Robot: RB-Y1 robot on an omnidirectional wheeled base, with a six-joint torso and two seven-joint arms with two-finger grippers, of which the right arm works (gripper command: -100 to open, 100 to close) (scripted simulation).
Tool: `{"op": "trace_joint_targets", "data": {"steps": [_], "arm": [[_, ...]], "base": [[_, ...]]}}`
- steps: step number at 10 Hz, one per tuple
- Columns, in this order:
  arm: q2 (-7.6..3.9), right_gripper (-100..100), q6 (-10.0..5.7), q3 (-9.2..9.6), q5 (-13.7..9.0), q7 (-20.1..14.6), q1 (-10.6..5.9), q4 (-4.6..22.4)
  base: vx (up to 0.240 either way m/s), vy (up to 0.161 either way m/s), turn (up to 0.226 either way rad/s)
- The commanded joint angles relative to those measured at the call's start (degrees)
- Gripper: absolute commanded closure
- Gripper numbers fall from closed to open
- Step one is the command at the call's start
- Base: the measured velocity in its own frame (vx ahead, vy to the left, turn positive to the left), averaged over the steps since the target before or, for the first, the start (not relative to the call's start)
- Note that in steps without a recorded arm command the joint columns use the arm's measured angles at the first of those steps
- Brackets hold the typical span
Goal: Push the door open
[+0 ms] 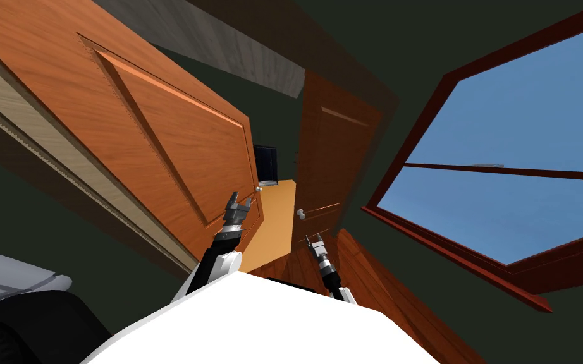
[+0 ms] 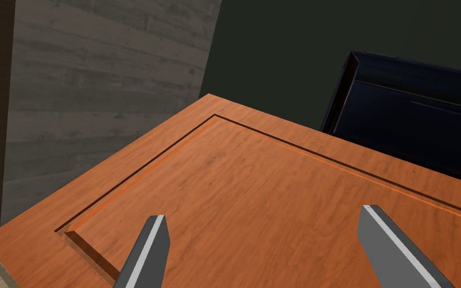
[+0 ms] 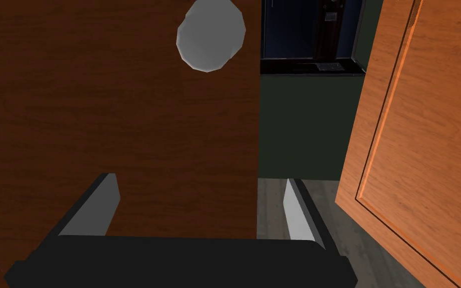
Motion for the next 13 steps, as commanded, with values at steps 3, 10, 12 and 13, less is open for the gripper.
{"op": "trace_joint_targets", "data": {"steps": [3, 10, 12, 13], "arm": [[1.53, -100, -1.60, 0.01, 2.3, 4.7, -1.62, 5.3], [-0.88, -100, -2.75, -0.45, 2.7, 6.9, -2.48, 8.2], [-0.46, -100, -2.90, -0.64, 2.5, 7.1, -2.58, 8.6], [0.17, -100, -2.97, -0.73, 2.4, 7.2, -2.62, 8.8]], "base": [[0.109, -0.111, 0.087], [0.127, 0.003, 0.032], [0.194, 0.103, 0.021], [0.178, 0.087, 0.016]]}}
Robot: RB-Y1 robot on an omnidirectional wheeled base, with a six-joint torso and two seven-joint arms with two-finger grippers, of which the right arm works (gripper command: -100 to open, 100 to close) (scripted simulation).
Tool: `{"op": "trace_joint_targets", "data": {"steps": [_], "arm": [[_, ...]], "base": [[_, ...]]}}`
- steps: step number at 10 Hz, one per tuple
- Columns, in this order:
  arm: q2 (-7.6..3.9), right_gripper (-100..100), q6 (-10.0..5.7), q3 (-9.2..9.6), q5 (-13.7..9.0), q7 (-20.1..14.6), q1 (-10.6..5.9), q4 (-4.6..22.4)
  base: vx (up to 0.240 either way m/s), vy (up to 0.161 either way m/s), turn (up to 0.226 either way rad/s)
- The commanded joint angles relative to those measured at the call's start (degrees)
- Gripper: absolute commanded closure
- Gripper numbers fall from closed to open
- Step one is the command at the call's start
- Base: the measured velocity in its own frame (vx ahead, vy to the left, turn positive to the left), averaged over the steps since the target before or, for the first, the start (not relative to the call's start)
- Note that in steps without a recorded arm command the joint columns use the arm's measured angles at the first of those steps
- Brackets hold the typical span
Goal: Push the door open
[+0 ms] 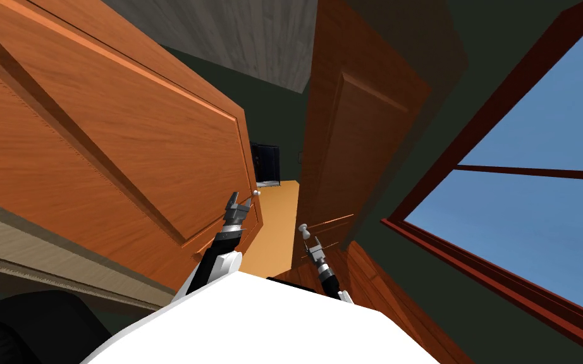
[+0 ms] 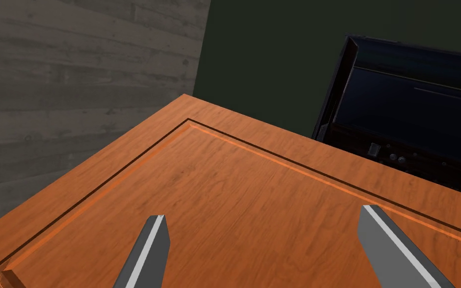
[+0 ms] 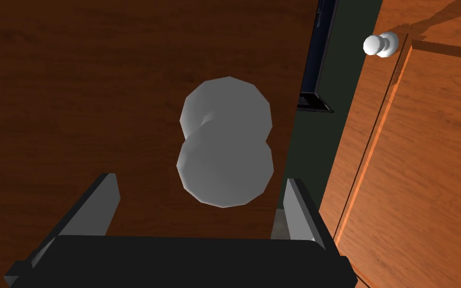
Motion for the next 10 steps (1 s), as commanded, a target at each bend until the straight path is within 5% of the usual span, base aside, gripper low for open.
{"op": "trace_joint_targets", "data": {"steps": [1, 2, 3, 4, 10], "arm": [[1.09, -100, -0.08, -0.11, -0.1, 0.1, 0.01, 0.2], [2.44, -100, -0.16, -0.20, -0.2, 0.2, -0.03, 0.3], [1.98, -100, -0.21, -0.21, -0.2, 0.5, -0.16, 0.6], [1.98, 100, -0.21, -0.21, -0.2, 0.5, -0.16, 0.6], [1.77, 100, -0.14, -0.19, -1.2, -1.3, -0.41, 0.6]], "base": [[0.215, 0.071, 0.018], [0.184, 0.080, 0.022], [0.072, 0.039, 0.002], [-0.008, -0.003, 0.003], [-0.003, -0.001, 0.016]]}}
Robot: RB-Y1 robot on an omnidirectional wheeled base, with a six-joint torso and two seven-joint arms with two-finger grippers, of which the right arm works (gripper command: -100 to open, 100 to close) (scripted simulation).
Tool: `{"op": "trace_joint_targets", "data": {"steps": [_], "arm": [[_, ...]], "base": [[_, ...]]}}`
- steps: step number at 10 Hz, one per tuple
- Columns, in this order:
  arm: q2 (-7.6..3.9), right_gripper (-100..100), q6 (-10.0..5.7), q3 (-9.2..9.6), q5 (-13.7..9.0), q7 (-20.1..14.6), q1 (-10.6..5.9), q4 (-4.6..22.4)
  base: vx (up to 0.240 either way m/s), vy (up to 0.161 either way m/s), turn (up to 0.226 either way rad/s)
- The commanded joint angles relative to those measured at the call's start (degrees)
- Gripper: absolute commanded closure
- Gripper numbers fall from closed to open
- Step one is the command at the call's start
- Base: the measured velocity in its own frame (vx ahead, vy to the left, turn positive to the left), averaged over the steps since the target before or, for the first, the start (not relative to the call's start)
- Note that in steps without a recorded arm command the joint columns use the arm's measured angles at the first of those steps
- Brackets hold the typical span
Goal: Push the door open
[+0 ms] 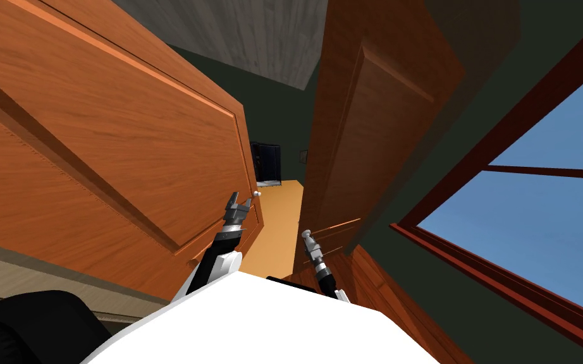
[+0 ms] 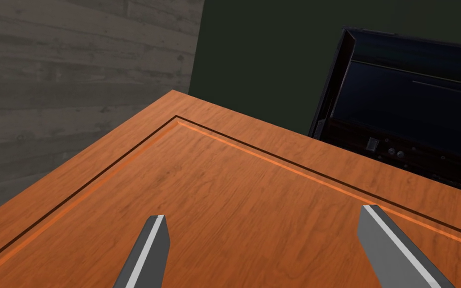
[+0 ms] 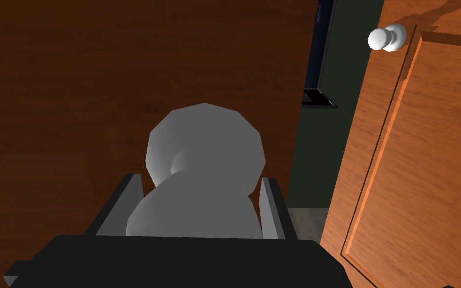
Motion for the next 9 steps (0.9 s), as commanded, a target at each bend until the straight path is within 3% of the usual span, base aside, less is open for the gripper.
{"op": "trace_joint_targets", "data": {"steps": [1, 9], "arm": [[-0.30, 100, -0.02, -0.07, -0.9, -1.7, 0.04, -0.3], [-2.07, 100, -0.55, -0.68, -7.7, -13.1, -0.16, -0.1]], "base": [[0.019, 0.013, 0.060], [0.024, 0.013, 0.071]]}}
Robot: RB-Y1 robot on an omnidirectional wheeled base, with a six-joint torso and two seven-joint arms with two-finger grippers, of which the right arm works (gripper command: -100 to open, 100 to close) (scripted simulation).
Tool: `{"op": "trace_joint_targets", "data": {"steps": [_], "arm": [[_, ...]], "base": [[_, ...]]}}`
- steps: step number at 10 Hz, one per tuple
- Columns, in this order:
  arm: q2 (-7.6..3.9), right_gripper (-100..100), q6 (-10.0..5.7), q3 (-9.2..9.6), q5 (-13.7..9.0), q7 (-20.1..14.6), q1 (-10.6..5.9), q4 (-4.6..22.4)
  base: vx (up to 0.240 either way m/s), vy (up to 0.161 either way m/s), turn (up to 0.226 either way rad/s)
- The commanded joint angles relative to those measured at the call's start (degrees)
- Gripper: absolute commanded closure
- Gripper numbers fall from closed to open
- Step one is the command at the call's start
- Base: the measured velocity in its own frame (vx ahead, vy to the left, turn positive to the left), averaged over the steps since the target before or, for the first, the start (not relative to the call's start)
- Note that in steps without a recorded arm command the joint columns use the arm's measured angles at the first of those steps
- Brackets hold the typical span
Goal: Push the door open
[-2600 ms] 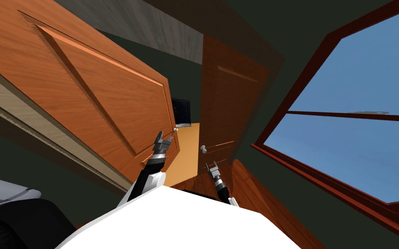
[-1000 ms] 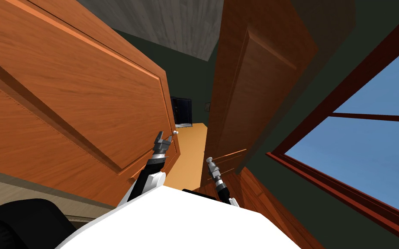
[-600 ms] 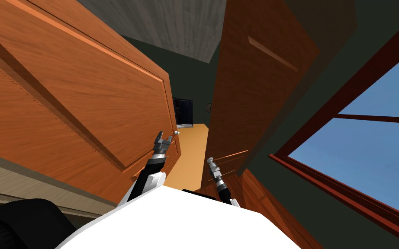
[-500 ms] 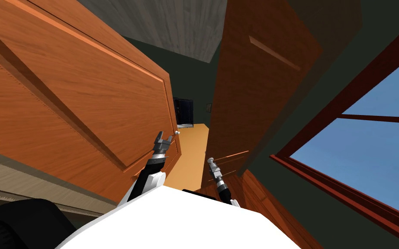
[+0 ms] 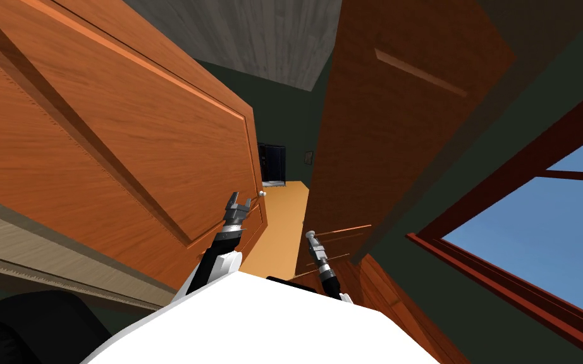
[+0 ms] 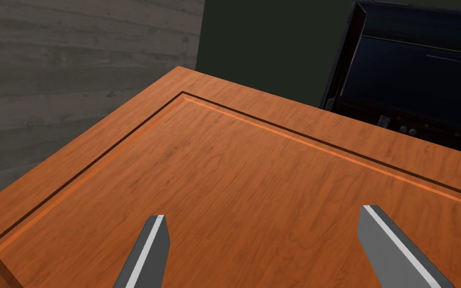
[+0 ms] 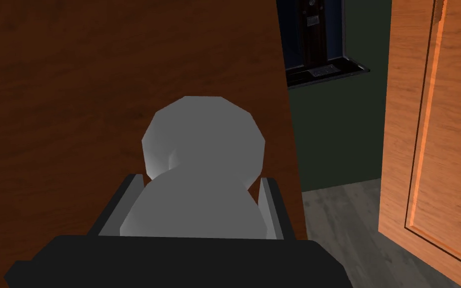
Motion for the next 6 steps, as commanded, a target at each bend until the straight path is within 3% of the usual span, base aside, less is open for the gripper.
{"op": "trace_joint_targets", "data": {"steps": [1, 2, 5, 6], "arm": [[-0.75, 100, -0.47, -0.76, -2.2, -2.9, -0.57, -0.3], [-0.75, 100, -0.47, -0.76, -2.2, -3.2, -0.57, -0.3], [-1.48, 100, -0.77, -1.11, -6.1, -8.6, -0.69, -0.2], [-1.48, 100, -0.77, -1.11, -6.1, -9.3, -0.69, -0.2]], "base": [[0.037, 0.020, 0.098], [0.033, 0.013, 0.037], [0.037, 0.010, 0.094], [0.036, -0.001, 0.034]]}}
